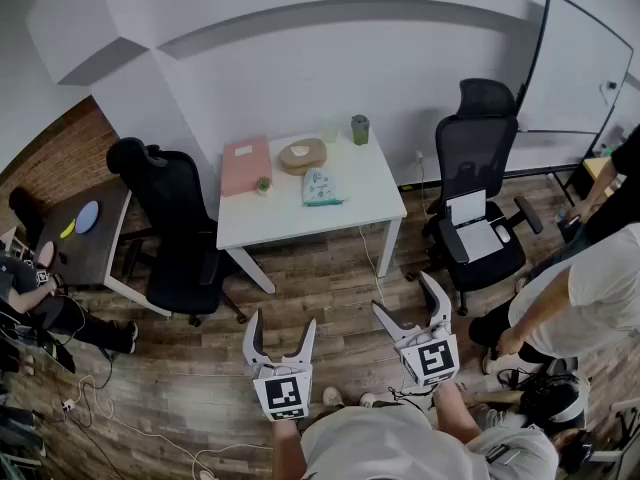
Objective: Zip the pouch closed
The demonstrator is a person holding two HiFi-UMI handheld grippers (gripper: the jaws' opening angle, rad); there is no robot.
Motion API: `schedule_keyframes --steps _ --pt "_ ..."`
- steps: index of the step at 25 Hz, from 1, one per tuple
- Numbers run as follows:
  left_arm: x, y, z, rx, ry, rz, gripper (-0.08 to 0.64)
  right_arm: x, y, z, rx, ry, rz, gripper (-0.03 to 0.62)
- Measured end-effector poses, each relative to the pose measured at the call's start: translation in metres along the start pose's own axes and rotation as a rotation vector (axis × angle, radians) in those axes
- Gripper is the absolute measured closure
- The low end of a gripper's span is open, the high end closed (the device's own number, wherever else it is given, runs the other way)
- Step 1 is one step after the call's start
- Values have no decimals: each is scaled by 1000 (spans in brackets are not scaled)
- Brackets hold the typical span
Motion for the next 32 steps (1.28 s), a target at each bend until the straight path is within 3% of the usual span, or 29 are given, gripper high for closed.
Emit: schedule_keyframes --steps 8,15,32 --pt "-8 1 -36 -8 -17 14 166 5 23 -13 -33 -68 -20 166" --pt "-9 -13 -40 -10 -30 6 166 10 18 -19 -41 -81 -12 167" --pt "20 -96 19 25 -12 -2 167 37 -74 -36 10 -45 36 167"
Point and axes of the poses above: the fingertips, and each gripper's own axes: y backward along the fingers, z to its left, x out of its underside, the point moved 7 cm from there along y, backward along the fingers, and after that the axes turned 13 degrees about -z, right-handed, at the moved point
